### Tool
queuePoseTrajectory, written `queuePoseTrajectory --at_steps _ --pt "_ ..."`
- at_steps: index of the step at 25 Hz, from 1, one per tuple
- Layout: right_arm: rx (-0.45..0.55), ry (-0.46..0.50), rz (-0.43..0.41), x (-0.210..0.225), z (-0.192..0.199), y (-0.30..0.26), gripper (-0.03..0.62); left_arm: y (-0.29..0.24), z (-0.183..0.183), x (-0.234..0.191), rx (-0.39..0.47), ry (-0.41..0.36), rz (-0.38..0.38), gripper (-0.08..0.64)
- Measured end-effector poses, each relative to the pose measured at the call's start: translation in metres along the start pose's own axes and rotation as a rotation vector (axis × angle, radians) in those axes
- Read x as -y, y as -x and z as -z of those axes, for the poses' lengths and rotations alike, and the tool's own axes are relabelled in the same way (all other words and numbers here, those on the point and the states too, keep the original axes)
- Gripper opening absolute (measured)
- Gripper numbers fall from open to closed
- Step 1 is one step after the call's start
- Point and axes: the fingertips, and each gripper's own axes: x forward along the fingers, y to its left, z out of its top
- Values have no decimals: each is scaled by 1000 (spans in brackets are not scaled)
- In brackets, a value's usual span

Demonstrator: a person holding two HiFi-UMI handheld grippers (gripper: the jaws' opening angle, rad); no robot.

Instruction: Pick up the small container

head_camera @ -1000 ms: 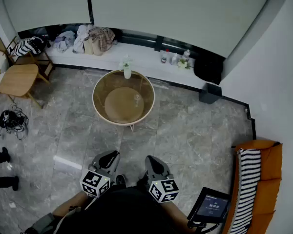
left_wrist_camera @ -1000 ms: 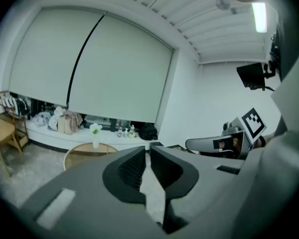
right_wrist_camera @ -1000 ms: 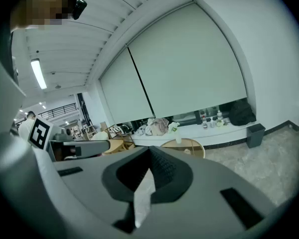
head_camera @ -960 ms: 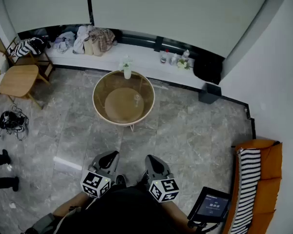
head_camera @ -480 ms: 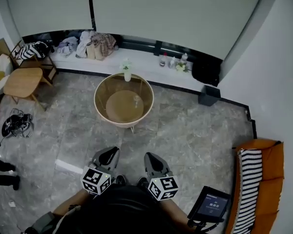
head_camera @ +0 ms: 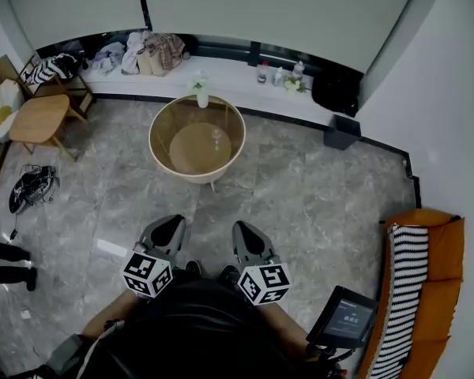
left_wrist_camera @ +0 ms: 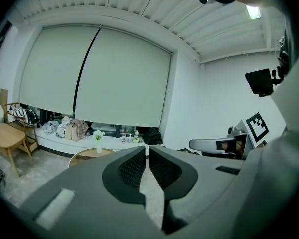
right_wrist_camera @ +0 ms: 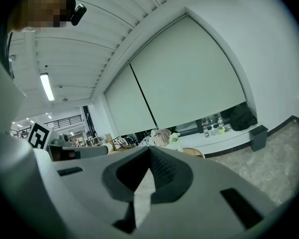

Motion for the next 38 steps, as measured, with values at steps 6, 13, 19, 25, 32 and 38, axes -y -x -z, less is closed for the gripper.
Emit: queuePoseTrajectory --at_steps 6,13,19,25,32,38 --pt "-29 -38 -20 18 7 4 -2 -9 8 14 -24 9 -14 14" --pt "-56 -43 14 40 8 -25 -2 -42 14 -11 -38 58 -8 14" --pt "-63 -51 94 67 -3 -71 -2 -92 4 -51 -44 85 48 14" --pt "-78 -62 167 84 -15 -135 -2 -144 -16 -113 -43 98 80 14" --pt "-93 -85 246 94 -20 -188 -2 -181 -33 -199 -11 121 19 14" --pt "-128 -112 270 106 -15 -214 -2 -212 -34 -229 -27 111 28 14"
